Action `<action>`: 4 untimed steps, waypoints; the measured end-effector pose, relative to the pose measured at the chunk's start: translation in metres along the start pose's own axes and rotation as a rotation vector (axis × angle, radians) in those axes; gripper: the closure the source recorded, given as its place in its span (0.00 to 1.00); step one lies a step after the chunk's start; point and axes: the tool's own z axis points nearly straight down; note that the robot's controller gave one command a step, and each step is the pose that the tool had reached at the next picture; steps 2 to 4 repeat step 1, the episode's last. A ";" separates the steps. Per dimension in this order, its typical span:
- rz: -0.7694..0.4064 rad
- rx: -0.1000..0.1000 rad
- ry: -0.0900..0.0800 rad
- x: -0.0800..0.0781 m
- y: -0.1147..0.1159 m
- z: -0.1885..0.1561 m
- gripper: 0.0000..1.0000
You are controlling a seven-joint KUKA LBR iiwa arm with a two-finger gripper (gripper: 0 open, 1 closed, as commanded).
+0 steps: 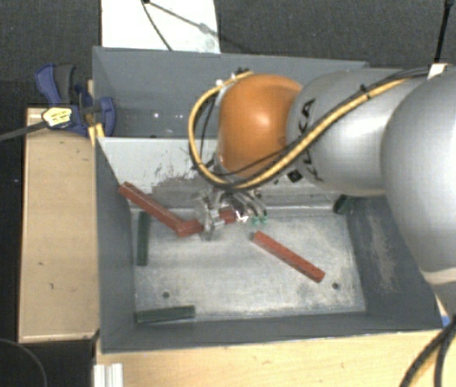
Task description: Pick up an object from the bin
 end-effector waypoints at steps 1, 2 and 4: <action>0.006 0.002 -0.002 -0.003 0.000 -0.056 1.00; 0.006 0.002 -0.002 -0.003 0.000 -0.056 1.00; 0.006 0.002 -0.002 -0.003 0.000 -0.056 1.00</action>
Offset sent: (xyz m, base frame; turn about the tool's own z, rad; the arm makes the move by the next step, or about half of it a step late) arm 0.0001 0.0001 0.0516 0.0000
